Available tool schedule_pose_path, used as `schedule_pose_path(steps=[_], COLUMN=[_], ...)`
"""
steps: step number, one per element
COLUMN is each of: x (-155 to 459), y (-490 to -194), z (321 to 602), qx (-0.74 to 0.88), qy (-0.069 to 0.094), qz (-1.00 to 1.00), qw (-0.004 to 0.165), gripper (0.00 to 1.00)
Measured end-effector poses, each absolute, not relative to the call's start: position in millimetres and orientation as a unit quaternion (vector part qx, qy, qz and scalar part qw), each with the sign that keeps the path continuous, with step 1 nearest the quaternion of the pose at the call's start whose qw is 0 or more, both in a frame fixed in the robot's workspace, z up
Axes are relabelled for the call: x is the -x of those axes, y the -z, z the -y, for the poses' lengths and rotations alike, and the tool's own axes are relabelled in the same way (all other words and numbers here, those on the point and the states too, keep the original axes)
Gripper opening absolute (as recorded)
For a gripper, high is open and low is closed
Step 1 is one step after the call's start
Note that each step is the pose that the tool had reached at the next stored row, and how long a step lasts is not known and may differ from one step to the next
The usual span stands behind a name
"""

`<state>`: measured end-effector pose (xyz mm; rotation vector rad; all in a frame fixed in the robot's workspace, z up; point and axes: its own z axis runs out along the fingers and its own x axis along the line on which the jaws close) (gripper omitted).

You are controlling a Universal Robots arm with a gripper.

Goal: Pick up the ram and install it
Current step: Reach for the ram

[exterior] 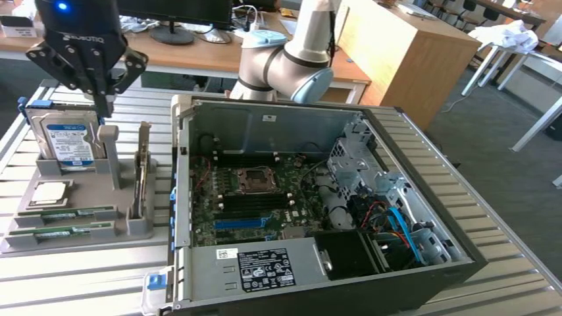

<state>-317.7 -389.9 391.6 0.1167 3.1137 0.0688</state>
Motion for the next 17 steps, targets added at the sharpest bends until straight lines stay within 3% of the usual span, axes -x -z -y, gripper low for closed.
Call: schedule_pose_path(steps=[17], x=[353], y=[-391], z=[388], qx=[-0.037], qy=[-0.022], qz=[-0.999], qw=[0.012], gripper=[0.1])
